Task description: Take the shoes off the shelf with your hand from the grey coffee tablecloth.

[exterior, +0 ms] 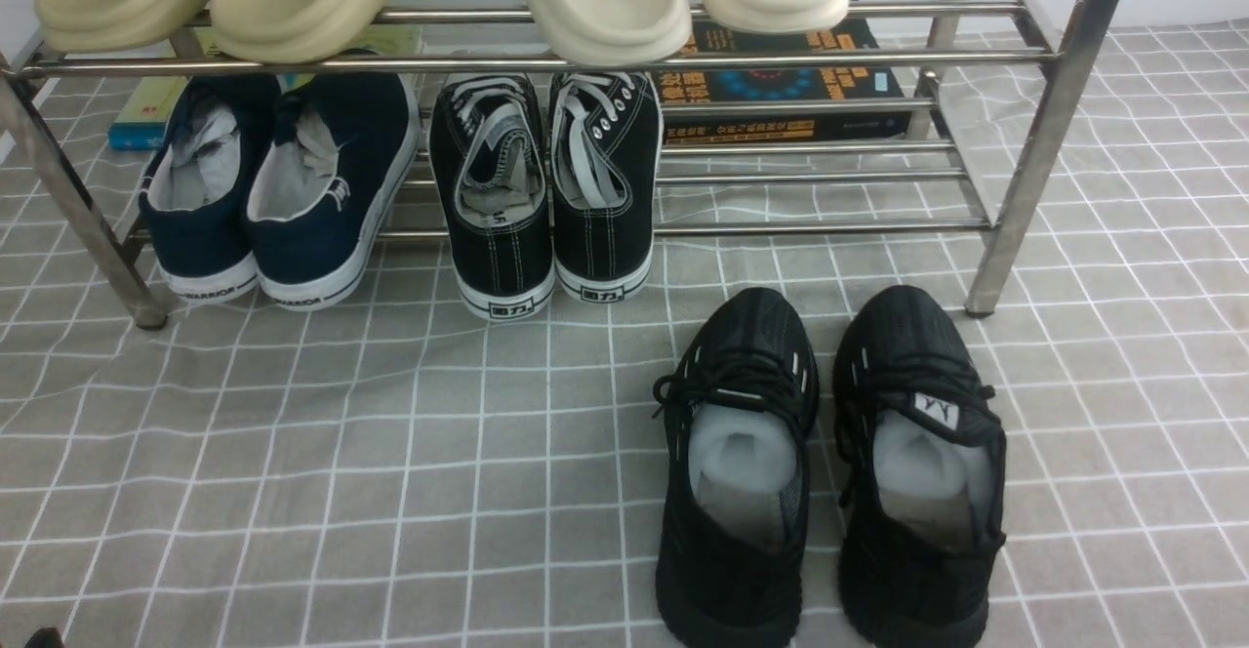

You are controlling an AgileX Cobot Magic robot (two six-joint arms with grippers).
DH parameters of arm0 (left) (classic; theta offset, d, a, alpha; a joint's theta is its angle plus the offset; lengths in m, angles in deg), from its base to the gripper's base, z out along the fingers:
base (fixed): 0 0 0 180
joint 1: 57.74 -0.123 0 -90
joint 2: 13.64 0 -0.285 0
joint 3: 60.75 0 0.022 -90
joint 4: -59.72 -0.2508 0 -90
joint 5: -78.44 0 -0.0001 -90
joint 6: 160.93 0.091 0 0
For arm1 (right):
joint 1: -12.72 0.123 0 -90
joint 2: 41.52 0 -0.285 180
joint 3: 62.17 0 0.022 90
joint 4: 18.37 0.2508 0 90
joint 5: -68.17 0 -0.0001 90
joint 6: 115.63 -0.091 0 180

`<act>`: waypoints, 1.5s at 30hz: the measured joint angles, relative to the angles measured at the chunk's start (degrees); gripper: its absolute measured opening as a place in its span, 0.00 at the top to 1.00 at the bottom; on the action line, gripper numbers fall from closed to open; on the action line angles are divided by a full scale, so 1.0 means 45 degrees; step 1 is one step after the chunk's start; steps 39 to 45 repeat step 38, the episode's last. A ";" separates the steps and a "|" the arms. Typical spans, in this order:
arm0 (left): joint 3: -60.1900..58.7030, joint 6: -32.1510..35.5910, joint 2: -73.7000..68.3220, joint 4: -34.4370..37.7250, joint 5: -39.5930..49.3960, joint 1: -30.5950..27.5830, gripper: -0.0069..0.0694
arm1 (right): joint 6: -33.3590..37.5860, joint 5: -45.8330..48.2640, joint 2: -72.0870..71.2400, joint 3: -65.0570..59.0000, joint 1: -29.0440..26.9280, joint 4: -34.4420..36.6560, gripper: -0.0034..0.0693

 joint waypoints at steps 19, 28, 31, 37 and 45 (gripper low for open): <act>0.0000 0.0000 0.0000 0.0000 0.0000 0.0000 0.59 | 0.0000 0.0000 0.0000 0.0000 0.0000 0.0000 0.85; 0.0000 0.0000 0.0000 0.0000 0.0000 0.0000 0.59 | 0.0000 0.0000 0.0000 0.0000 0.0000 0.0000 0.84; 0.0000 0.0000 0.0000 0.0000 0.0000 0.0000 0.59 | 0.0000 0.0000 0.0000 0.0000 0.0000 0.0000 0.84; 0.0000 0.0000 0.0000 0.0000 0.0000 0.0000 0.59 | 0.0000 0.0000 0.0000 0.0000 0.0000 0.0000 0.82; 0.0000 0.0000 0.0000 0.0000 0.0000 0.0000 0.59 | 0.0000 0.0000 0.0000 0.0000 0.0000 0.0000 0.82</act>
